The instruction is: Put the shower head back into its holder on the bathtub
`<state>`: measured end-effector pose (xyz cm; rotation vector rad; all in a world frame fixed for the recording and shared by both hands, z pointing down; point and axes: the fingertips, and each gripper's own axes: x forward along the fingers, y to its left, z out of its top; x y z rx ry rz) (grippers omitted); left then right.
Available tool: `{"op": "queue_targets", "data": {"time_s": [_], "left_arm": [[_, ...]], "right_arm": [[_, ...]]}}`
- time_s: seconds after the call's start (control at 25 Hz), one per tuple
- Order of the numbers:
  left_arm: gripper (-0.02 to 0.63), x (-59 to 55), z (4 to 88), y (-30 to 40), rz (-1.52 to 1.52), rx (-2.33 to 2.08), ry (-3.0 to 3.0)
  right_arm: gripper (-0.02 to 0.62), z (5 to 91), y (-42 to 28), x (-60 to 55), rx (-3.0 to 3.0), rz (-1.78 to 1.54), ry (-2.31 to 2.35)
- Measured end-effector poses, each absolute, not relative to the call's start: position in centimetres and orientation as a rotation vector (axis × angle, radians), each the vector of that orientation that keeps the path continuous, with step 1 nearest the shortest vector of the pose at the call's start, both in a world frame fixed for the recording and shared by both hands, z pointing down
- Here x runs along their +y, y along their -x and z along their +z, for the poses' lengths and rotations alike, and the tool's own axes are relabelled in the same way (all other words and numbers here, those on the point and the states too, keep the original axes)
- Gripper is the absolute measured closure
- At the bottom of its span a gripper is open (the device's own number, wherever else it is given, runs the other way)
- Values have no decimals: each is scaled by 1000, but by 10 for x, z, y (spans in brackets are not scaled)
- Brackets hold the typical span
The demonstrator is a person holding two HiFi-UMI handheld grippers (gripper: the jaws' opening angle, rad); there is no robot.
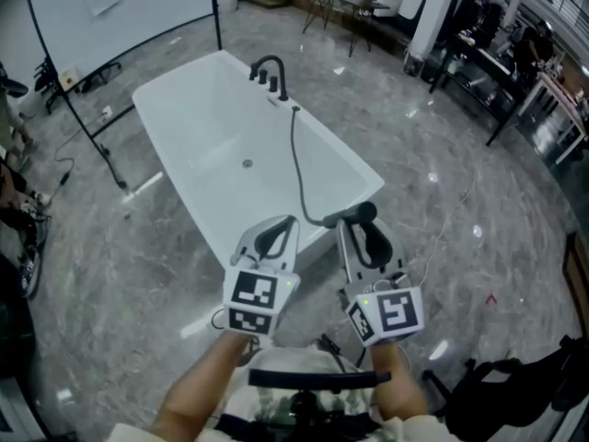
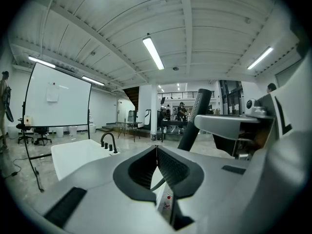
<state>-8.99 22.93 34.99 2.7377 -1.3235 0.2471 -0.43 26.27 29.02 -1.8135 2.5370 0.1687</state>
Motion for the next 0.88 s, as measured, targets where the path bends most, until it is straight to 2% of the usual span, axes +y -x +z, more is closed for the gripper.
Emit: {"op": "queue_targets", "data": {"time_s": [0.88], "left_arm": [[591, 163, 355, 103, 235, -1280, -2743]], "right_arm": [[466, 256, 15, 183, 2562, 340, 1824]]}}
